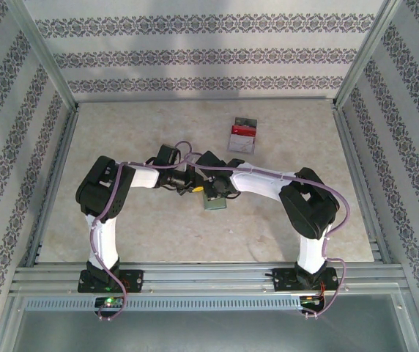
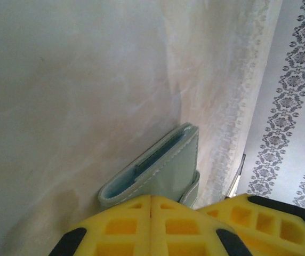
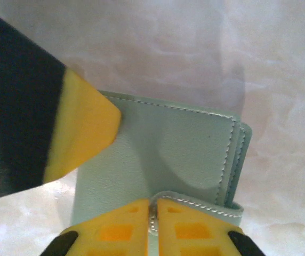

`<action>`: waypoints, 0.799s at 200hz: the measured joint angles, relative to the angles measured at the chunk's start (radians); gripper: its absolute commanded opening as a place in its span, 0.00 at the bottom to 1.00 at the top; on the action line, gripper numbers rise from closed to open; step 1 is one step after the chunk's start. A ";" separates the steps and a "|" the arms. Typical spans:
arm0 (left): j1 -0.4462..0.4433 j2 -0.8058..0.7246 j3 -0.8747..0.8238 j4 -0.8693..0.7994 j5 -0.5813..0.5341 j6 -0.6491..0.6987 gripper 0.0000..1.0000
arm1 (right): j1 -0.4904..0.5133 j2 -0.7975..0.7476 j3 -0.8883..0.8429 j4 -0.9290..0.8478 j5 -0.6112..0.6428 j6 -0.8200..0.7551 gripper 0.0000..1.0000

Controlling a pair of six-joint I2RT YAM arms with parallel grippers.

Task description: Take the credit cards out of the card holder

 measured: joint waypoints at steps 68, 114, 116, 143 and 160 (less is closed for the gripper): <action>0.000 0.000 0.021 -0.056 -0.014 0.056 0.00 | 0.004 -0.029 -0.004 -0.010 0.015 0.002 0.00; 0.000 0.000 0.031 -0.090 -0.021 0.081 0.00 | -0.041 -0.099 -0.060 -0.004 0.011 0.006 0.00; 0.000 0.000 0.031 -0.090 -0.021 0.081 0.00 | -0.044 -0.102 -0.062 -0.004 0.011 0.006 0.00; -0.001 0.000 0.034 -0.098 -0.023 0.087 0.00 | -0.079 -0.119 -0.093 0.002 -0.004 0.006 0.00; -0.001 0.000 0.037 -0.103 -0.023 0.089 0.00 | -0.088 -0.119 -0.111 0.013 -0.031 0.003 0.22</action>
